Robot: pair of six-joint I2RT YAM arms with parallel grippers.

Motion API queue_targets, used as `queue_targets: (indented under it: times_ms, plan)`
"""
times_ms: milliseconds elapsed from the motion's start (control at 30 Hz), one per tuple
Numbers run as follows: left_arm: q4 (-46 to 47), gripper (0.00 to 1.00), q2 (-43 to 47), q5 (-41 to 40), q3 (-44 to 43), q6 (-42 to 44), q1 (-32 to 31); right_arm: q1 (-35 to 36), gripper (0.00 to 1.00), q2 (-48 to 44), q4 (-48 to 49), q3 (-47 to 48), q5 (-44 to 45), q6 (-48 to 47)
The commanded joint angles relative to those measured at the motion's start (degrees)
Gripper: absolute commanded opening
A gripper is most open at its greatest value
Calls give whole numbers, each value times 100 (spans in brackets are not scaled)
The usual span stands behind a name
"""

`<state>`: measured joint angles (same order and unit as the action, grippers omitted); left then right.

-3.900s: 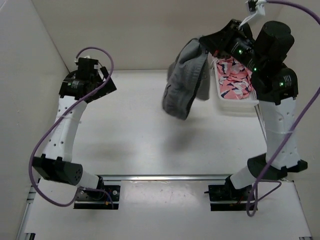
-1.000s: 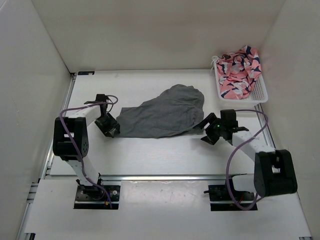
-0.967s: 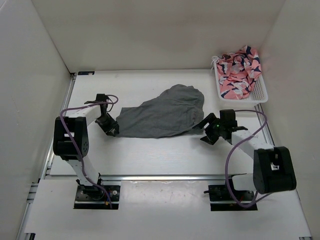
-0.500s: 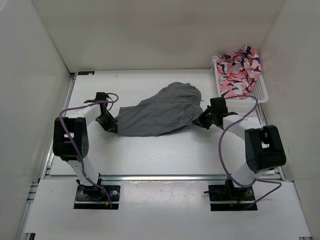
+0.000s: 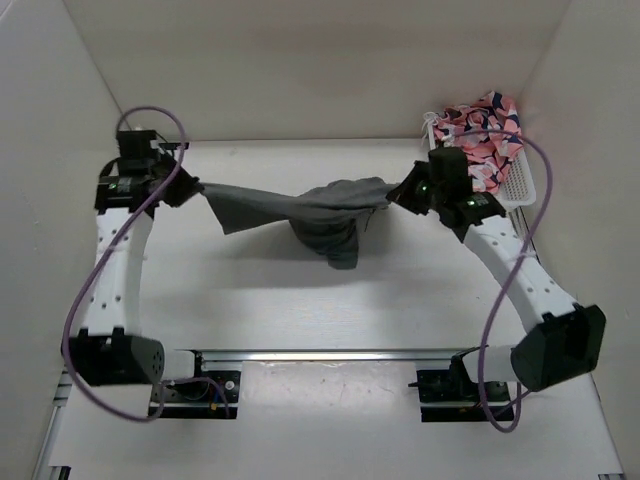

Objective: Fold and stack the shorts
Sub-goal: Flatten the shorts out

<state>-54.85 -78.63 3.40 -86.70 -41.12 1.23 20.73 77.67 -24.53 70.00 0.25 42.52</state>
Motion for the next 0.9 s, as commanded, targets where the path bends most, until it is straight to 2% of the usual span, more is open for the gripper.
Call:
queue_targets:
  times_ms: [0, 133, 267, 367, 433, 533, 633, 733, 867]
  plan:
    - [-342, 10, 936, 161, -769, 87, 210, 115, 0, -612, -551, 803, 11, -858]
    - [-412, 10, 1604, 47, -1410, 87, 316, 317, 0, -1077, -1333, 2023, -122, -1483]
    - [-352, 10, 2350, -6, -1859, -45, 316, 370, 0, -1613, -1799, 2746, -526, -2186]
    - [-526, 10, 2502, -312, -2438, -98, 316, 370, 0, -1957, -2318, 3377, -684, -2388]
    - [-920, 10, 2502, -453, -3121, 16, 316, 370, 0, -2149, -2721, 3625, -737, -2442]
    - [-1159, 10, 2440, -524, -3668, 17, 316, 370, 0, -2273, -3056, 3854, -859, -2442]
    - [-1221, 10, 2440, -577, -3609, 69, 316, 370, 0, -2492, -3330, 3663, -913, -2328]
    - [-993, 10, 2388, -525, -3224, 122, 316, 370, 0, -2713, -3040, 3153, -800, -2223]
    - [-352, 10, 2098, -393, -1952, 175, 316, 370, 0, -2336, -2927, 2740, -404, -2345]
